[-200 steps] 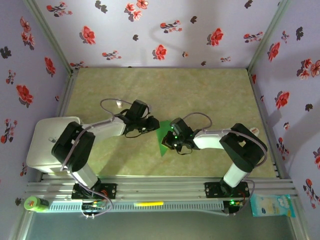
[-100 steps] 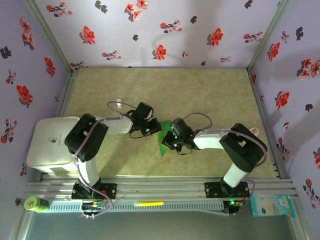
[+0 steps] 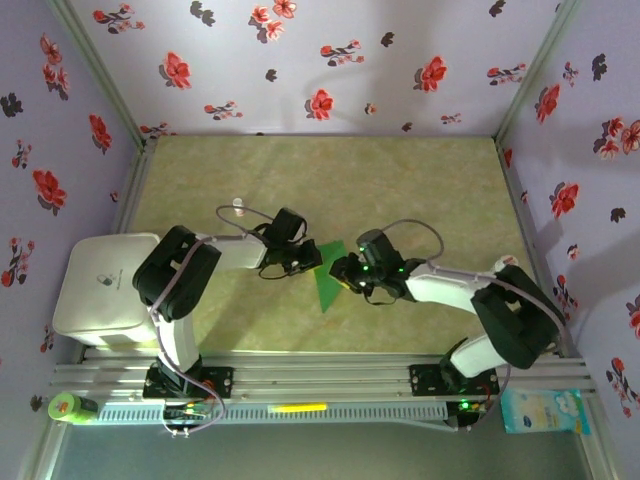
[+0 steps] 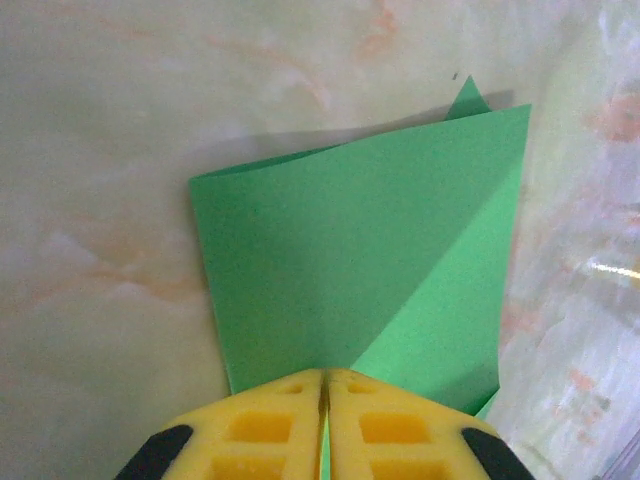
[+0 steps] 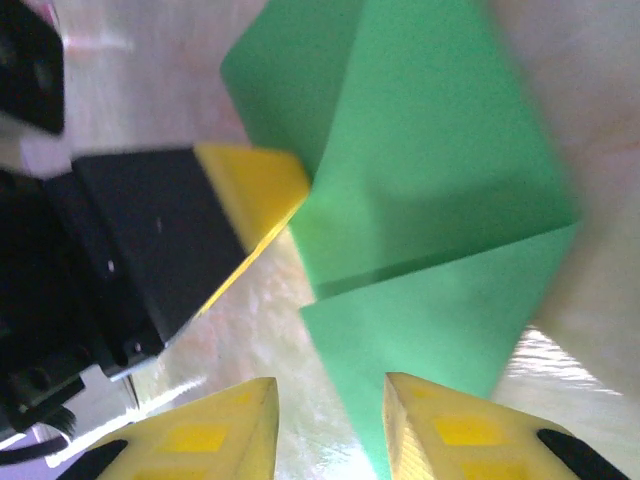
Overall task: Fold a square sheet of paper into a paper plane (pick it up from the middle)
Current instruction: Fold the wing for the fifth time at the center of the table.
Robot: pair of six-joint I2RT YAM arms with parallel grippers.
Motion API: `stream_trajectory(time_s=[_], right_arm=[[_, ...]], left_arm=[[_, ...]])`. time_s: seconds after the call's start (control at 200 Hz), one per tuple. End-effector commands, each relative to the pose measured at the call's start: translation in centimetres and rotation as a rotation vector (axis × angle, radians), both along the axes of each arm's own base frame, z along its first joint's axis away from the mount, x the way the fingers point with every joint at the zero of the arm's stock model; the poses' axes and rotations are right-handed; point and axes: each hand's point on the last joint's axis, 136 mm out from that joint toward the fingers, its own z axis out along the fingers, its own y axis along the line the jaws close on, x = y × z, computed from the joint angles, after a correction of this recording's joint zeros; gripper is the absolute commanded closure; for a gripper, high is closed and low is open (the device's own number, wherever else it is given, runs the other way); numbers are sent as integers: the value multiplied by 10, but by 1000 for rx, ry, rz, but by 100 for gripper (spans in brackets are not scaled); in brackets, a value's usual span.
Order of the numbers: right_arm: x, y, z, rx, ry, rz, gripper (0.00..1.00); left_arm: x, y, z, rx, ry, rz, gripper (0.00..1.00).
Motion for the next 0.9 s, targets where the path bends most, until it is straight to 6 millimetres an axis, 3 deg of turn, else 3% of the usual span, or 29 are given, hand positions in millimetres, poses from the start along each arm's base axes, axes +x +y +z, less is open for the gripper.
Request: stream_trajectory(time_s=[0.0, 0.33, 0.895], right_arm=[[-3, -33, -15, -67, 41, -62, 67], [0, -48, -13, -73, 41, -100, 65], [-1, -37, -28, -25, 90, -88, 66]], left_arm=[[-25, 14, -20, 73, 45, -59, 90], [-38, 10, -18, 64, 25, -155, 89], [-37, 6, -12, 48, 6, -169, 88]])
